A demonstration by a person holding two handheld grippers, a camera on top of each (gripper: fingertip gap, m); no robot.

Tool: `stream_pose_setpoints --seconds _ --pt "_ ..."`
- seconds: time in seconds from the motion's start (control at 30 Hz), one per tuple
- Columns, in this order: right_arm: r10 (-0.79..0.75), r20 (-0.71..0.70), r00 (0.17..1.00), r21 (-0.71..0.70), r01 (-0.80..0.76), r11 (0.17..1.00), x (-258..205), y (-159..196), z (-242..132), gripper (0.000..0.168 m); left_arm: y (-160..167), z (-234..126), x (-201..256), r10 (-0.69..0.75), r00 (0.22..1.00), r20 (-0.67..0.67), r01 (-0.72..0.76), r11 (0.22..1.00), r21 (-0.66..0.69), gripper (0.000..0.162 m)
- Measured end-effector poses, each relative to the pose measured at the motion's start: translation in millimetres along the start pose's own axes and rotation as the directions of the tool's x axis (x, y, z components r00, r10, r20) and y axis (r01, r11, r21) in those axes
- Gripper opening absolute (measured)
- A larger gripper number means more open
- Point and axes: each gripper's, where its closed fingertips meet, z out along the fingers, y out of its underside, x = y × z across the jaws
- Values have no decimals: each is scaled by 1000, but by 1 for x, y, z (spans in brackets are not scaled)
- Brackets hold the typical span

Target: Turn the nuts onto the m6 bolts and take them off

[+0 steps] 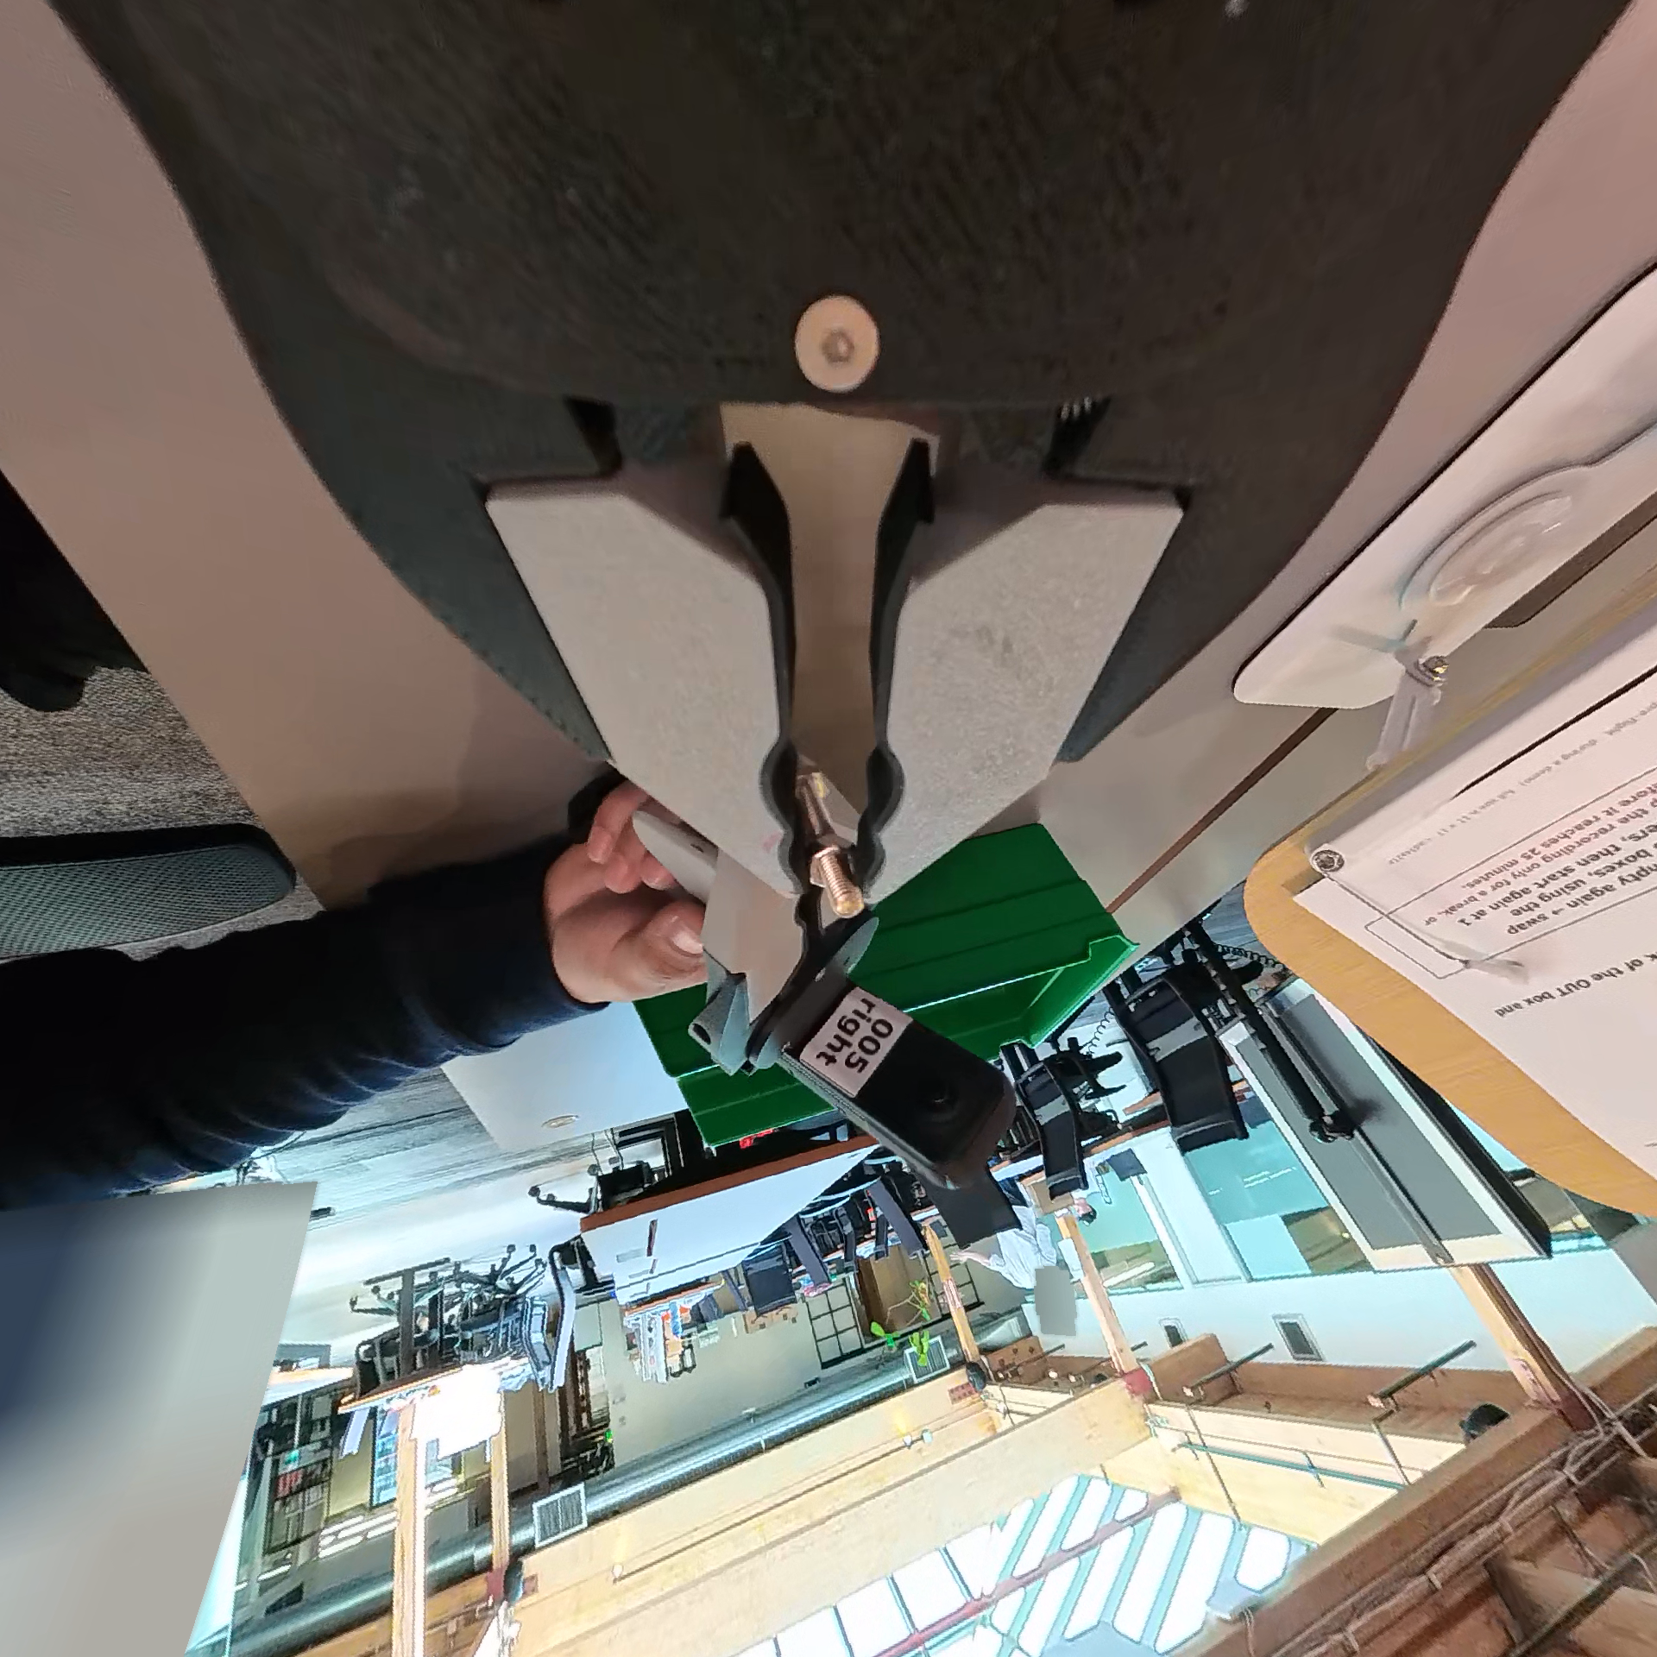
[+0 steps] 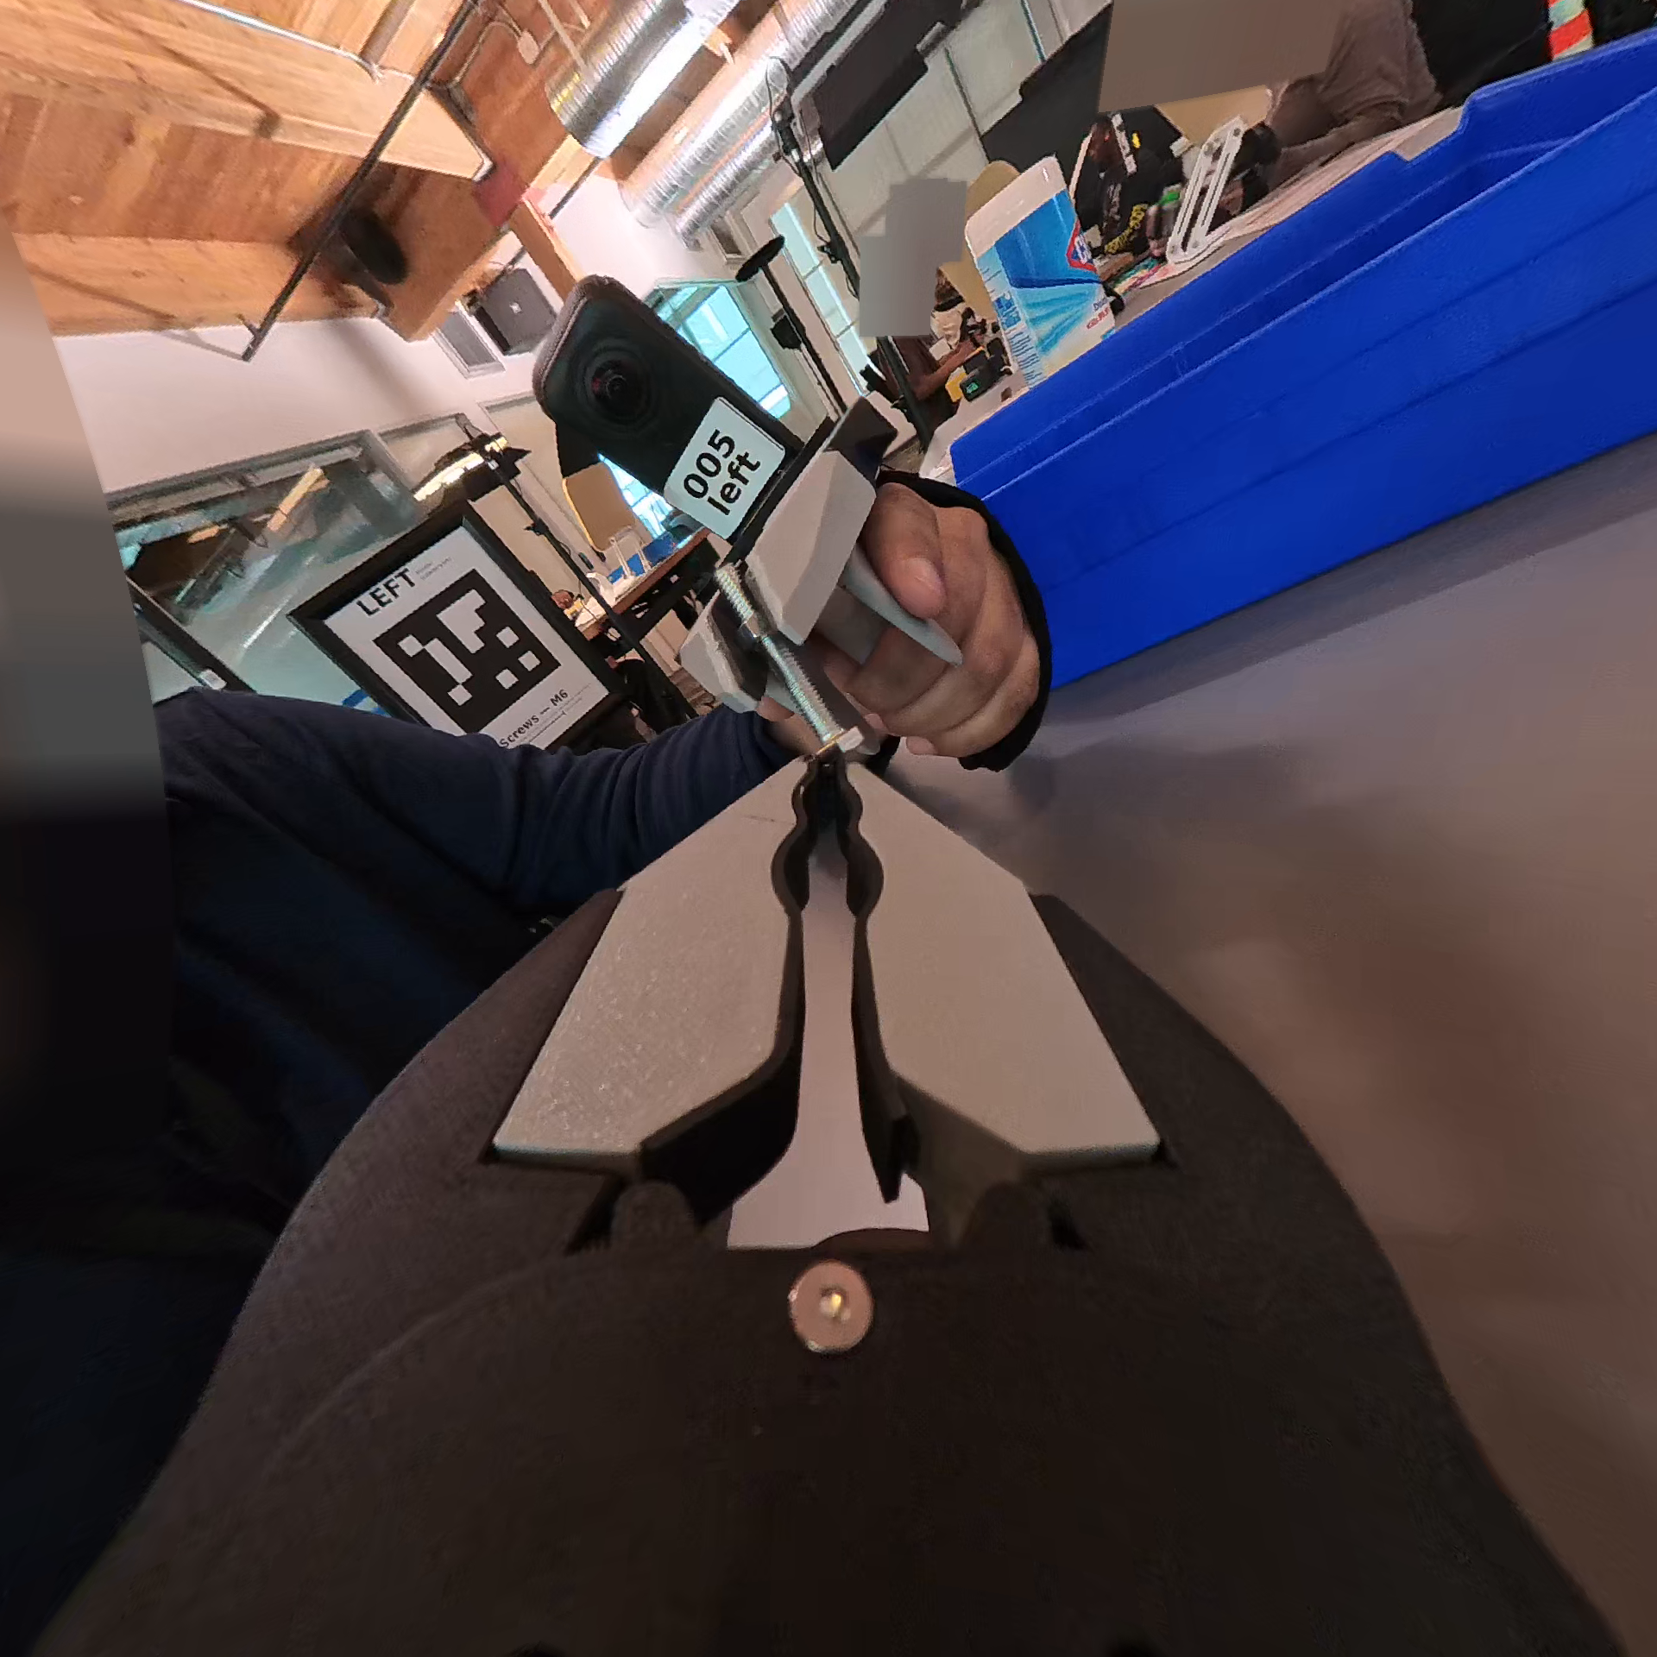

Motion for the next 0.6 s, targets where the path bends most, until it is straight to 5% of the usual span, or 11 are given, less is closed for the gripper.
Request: stream_pose_setpoints --seconds 0.27,0.47,0.6 --pt "13 10 1000 20 -14 1000 -1 -3 0 0 8 4 5 -79 996 -52 78 997 -21 7" --pt "26 20 999 20 -26 999 -2 -4 -2 0 11 5 -1 -9 1000 4 9 998 -62 3" --pt "-54 -151 987 5 56 998 17 -9 -14 3 29 3 -22 -61 994 92 74 986 -151 3"
